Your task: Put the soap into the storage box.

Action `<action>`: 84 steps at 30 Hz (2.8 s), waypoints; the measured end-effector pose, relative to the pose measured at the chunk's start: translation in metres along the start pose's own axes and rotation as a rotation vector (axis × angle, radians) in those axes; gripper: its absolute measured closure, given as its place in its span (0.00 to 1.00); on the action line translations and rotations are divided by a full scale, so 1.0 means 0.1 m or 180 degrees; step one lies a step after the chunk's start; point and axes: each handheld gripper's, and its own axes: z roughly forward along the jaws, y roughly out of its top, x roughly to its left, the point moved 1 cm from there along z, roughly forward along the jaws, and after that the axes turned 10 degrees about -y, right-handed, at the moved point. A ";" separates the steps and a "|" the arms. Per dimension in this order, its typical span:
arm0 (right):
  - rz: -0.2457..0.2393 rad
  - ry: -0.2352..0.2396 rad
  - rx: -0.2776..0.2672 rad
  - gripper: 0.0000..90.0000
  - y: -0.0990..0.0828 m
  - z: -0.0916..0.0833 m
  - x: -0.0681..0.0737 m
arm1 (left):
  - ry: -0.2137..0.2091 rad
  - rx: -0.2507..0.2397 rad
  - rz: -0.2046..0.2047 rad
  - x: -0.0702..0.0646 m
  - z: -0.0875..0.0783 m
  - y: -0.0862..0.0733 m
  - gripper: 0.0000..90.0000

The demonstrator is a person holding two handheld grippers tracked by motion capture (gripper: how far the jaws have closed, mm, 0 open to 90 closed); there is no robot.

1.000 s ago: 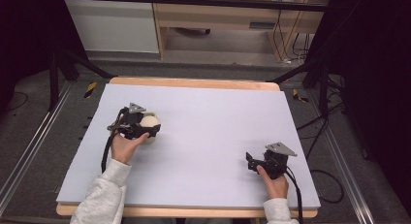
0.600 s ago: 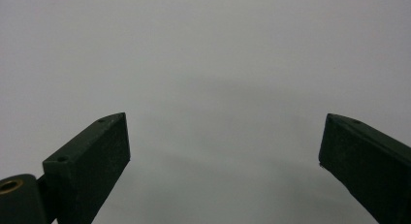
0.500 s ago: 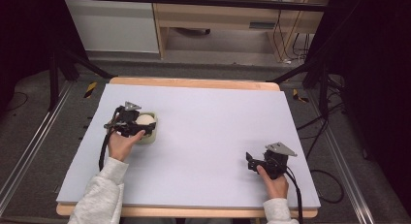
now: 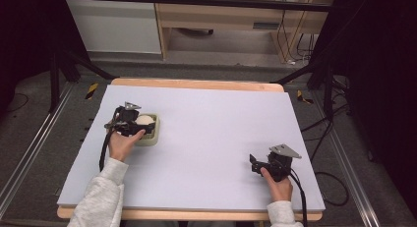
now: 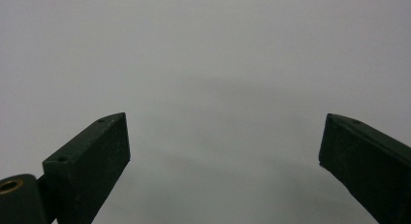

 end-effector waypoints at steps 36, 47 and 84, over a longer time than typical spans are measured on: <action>-0.0004 -0.0007 -0.0006 0.05 0.00 0.00 0.00 | 0.0045 0.0165 0.0026 0.05 0.18 -0.07 0.27; -0.0007 -0.0013 -0.0008 0.05 0.00 0.00 0.00 | 0.0057 0.0173 0.0016 0.06 0.19 -0.08 0.27; -0.0030 -0.0017 0.0009 0.05 0.00 0.00 0.01 | 0.0048 -0.0045 0.0068 -0.05 -0.02 -0.04 0.15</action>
